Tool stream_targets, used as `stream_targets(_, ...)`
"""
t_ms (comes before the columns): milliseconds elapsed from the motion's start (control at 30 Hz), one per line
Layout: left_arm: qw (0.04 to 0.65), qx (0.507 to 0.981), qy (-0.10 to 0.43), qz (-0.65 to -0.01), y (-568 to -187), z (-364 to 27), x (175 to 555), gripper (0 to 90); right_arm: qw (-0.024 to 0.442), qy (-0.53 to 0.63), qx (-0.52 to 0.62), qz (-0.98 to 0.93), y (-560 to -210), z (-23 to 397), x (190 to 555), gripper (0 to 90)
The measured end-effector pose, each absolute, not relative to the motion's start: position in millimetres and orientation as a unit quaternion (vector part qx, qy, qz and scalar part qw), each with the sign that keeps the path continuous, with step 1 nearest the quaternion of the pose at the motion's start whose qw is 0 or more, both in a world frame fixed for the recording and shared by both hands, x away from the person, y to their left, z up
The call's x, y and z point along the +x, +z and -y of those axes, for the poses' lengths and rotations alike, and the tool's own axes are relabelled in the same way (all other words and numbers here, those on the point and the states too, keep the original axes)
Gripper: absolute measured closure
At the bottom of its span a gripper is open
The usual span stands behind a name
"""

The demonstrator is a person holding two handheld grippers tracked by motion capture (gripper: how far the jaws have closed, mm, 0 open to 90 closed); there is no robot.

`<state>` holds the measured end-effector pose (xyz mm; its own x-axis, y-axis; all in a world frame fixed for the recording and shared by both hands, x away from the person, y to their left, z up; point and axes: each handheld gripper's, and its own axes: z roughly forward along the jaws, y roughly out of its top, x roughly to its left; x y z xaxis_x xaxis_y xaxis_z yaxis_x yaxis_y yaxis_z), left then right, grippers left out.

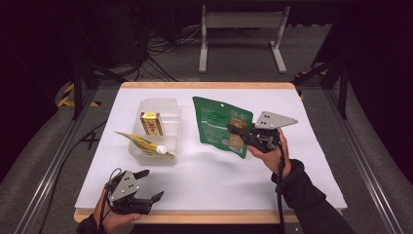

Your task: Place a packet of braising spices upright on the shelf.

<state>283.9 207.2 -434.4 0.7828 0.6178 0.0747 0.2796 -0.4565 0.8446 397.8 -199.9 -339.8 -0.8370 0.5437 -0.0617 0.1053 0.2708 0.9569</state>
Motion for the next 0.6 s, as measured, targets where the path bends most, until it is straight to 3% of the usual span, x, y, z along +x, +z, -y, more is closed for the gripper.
stream_targets(600, 0.463, 0.823, 0.168, -0.284, -443.2, -215.3, 288.1, 13.8, 0.195, 0.581, 0.215, -0.761, -324.4, 121.2, 455.0, 89.1)
